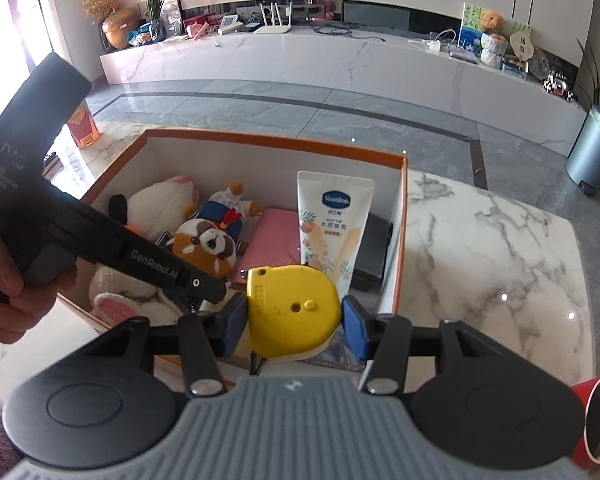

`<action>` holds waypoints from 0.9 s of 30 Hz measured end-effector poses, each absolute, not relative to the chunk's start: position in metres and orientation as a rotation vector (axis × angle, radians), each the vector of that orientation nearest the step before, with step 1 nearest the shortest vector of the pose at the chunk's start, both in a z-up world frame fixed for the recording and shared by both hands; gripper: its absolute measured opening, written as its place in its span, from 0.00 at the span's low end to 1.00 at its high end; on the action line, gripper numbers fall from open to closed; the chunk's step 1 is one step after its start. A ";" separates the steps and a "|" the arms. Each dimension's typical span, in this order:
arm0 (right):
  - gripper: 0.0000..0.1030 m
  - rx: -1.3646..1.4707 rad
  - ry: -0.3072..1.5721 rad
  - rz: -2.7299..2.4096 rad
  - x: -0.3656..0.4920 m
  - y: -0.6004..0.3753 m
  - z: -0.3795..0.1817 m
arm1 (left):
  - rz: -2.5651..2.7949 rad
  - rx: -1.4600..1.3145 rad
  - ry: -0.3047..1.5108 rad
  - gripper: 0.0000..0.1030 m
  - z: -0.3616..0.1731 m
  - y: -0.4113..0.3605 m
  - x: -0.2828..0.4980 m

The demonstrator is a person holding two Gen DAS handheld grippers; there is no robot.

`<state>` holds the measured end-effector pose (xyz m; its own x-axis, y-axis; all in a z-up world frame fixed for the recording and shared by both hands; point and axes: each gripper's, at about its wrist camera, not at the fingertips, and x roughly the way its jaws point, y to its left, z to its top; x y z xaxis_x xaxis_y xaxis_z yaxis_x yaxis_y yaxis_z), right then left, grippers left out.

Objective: Organize objects
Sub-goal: 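Lower the brown box beside the plush toys and open the left gripper, then lower the yellow tape measure beside the brown box and open the right gripper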

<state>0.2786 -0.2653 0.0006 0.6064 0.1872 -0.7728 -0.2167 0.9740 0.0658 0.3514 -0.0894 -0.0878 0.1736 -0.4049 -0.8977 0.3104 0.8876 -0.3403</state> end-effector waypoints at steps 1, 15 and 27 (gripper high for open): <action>0.52 -0.025 0.916 0.240 0.282 -0.265 0.000 | -0.497 -0.091 1.304 0.25 -0.090 -0.090 0.352; 0.52 -0.146 1.204 0.258 0.327 -0.247 -0.016 | -0.488 -0.154 1.228 0.29 -0.089 -0.074 0.347; 0.52 -0.133 1.523 0.108 0.365 -0.233 -0.040 | -0.532 -0.246 1.176 0.30 -0.077 -0.057 0.331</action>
